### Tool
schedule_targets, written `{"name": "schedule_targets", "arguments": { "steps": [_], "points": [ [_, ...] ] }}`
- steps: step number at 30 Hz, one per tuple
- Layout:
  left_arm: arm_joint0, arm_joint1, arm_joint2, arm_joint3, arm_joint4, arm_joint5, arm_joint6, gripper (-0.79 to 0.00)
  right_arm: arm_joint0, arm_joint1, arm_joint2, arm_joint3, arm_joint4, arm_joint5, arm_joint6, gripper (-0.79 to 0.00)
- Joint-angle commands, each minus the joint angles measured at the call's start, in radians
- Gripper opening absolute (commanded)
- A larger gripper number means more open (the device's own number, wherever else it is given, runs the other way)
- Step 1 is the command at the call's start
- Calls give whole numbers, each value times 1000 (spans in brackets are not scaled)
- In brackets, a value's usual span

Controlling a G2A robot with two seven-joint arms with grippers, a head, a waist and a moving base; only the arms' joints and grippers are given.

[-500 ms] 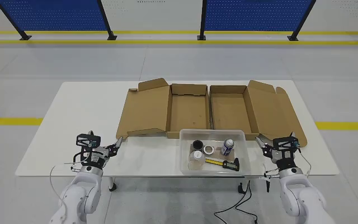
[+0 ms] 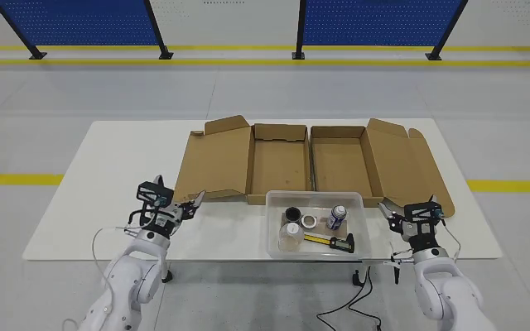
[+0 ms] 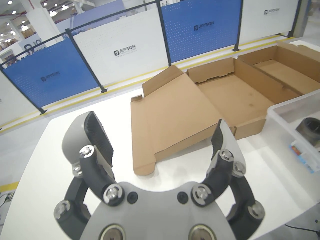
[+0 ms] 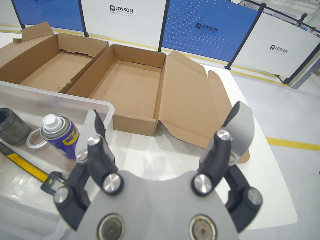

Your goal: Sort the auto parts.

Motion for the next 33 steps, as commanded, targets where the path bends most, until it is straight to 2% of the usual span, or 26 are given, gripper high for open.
{"name": "schedule_targets", "arguments": {
  "steps": [1, 6, 10, 13, 18, 27, 33],
  "points": [
    [-37, -2, 44, -14, 7, -49, -12, 0, 0, 0, 0, 0, 0, 0, 0, 0],
    [-125, -12, 192, -9, 51, -172, -35, 0, 0, 0, 0, 0, 0, 0, 0, 0],
    [-179, -26, 305, 13, 94, -185, -51, 0, 0, 0, 0, 0, 0, 0, 0, 0],
    [-204, -35, 357, 37, 109, -162, -44, 0, 0, 0, 0, 0, 0, 0, 0, 0],
    [-226, -44, 390, 62, 64, -186, -54, 0, 0, 0, 0, 0, 0, 0, 0, 0],
    [-226, -45, 424, 73, -54, -331, -121, 0, 0, 0, 0, 0, 0, 0, 0, 0],
    [-240, -49, 455, 107, -69, -355, -157, 0, 0, 0, 0, 0, 0, 0, 0, 0]
  ]
}}
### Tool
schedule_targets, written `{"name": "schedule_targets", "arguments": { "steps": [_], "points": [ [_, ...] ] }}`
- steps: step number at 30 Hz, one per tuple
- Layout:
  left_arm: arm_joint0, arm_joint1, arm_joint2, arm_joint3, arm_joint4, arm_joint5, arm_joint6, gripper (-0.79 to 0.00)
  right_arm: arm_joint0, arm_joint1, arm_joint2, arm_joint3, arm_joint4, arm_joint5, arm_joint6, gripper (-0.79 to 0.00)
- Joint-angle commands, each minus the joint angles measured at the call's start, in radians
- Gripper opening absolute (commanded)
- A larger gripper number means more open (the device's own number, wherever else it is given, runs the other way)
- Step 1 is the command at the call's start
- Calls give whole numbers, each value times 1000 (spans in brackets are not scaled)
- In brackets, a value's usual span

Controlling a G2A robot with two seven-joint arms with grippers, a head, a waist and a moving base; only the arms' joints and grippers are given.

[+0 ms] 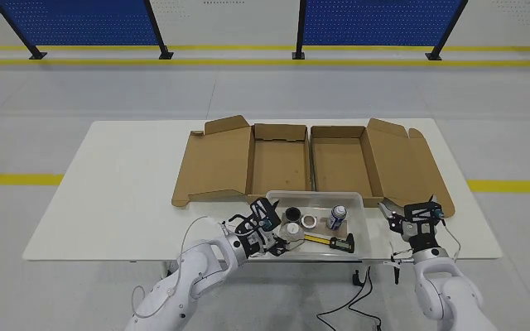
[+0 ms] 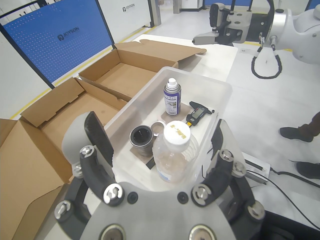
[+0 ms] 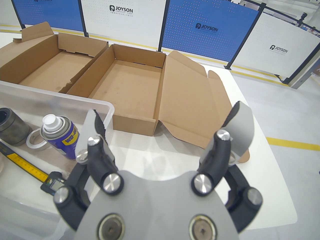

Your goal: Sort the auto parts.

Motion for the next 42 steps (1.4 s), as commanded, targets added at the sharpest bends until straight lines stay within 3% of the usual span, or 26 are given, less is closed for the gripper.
{"name": "schedule_targets", "arguments": {
  "steps": [1, 5, 6, 7, 9, 11, 13, 31, 42],
  "points": [
    [-10, -2, 12, 21, 7, 5, -1, 0, 0, 0, 0, 0, 0, 0, 0, 0],
    [-29, -8, 33, 63, 0, 12, -7, 0, 0, 0, 0, 0, 0, 0, 0, 0],
    [-34, -9, 37, 73, -4, 16, -9, -139, 0, 0, 0, 0, 0, 0, 0, 0],
    [-38, -11, 40, 83, -9, 21, -11, -376, 0, 0, 0, 0, 0, 0, 0, 0],
    [-45, -14, 44, 103, -37, 20, -19, -542, 0, 0, 0, 0, 0, 0, 0, 0],
    [-55, -15, 47, 115, -39, 17, -24, -622, 0, 0, 0, 0, 0, 0, 0, 0],
    [-59, -16, 49, 124, -39, 15, -21, -779, 0, 0, 0, 0, 0, 0, 0, 0],
    [-67, -18, 43, 113, -33, 41, 41, -785, 0, 0, 0, 0, 0, 0, 0, 0],
    [-44, -7, -39, -30, -117, 27, 28, -785, 0, 0, 0, 0, 0, 0, 0, 0]
  ]
}}
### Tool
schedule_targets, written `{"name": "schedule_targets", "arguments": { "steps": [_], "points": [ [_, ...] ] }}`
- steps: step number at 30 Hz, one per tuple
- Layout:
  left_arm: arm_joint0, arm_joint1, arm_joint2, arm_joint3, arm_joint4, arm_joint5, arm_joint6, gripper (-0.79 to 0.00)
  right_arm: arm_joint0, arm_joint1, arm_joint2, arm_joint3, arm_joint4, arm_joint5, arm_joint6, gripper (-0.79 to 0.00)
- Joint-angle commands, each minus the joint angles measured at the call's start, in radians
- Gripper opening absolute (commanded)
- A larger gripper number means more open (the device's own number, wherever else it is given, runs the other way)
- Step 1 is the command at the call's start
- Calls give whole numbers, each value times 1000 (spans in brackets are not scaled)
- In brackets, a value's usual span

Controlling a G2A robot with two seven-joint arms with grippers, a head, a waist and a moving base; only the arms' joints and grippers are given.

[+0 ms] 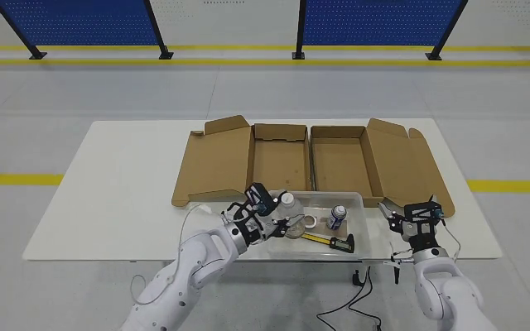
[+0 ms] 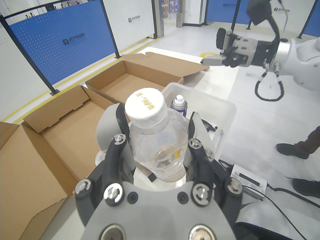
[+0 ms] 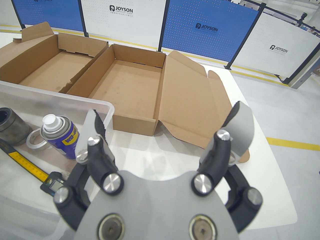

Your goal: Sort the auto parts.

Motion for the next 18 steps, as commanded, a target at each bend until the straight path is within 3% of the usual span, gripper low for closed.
{"name": "schedule_targets", "arguments": {
  "steps": [1, 11, 18],
  "points": [
    [11, 4, -21, -37, -11, -7, -8, -785, 0, 0, 0, 0, 0, 0, 0, 0],
    [70, 23, -80, -172, -26, -97, -21, -785, 0, 0, 0, 0, 0, 0, 0, 0],
    [78, 24, -71, -164, 10, -84, 1, -785, 0, 0, 0, 0, 0, 0, 0, 0]
  ]
}}
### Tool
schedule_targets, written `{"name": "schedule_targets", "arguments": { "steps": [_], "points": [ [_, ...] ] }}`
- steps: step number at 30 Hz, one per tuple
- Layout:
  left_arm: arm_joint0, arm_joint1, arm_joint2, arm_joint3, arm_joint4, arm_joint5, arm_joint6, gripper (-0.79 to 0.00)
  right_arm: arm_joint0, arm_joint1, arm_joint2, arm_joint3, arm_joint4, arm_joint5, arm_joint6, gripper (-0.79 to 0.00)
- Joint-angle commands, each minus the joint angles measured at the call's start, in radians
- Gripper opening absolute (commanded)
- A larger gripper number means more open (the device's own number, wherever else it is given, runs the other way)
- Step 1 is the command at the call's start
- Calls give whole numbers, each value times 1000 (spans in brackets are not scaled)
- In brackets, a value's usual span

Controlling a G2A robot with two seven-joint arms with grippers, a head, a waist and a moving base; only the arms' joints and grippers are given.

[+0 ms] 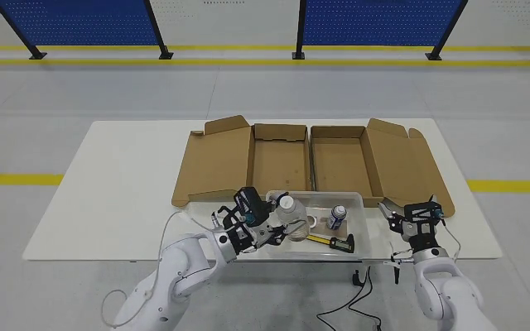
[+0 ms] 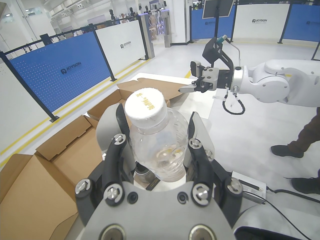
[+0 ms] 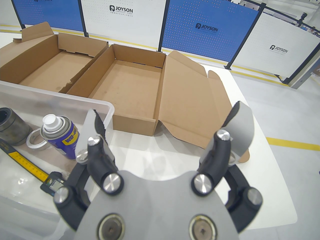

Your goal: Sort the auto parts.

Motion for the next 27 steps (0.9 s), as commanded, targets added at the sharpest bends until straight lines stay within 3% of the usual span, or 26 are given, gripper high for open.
{"name": "schedule_targets", "arguments": {
  "steps": [1, 6, 13, 22, 27],
  "points": [
    [-6, -2, 7, 9, 5, 14, 7, -785, 0, 0, 0, 0, 0, 0, 0, 0],
    [-51, -11, 38, 39, 47, 85, 24, -785, 0, 0, 0, 0, 0, 0, 0, 0],
    [-198, -41, 111, 130, 109, 228, 27, -785, 0, 0, 0, 0, 0, 0, 0, 0],
    [-370, -100, 254, 332, 191, 434, 54, -785, 0, 0, 0, 0, 0, 0, 0, 0],
    [-457, -137, 319, 492, 264, 567, 69, -785, 0, 0, 0, 0, 0, 0, 0, 0]
  ]
}}
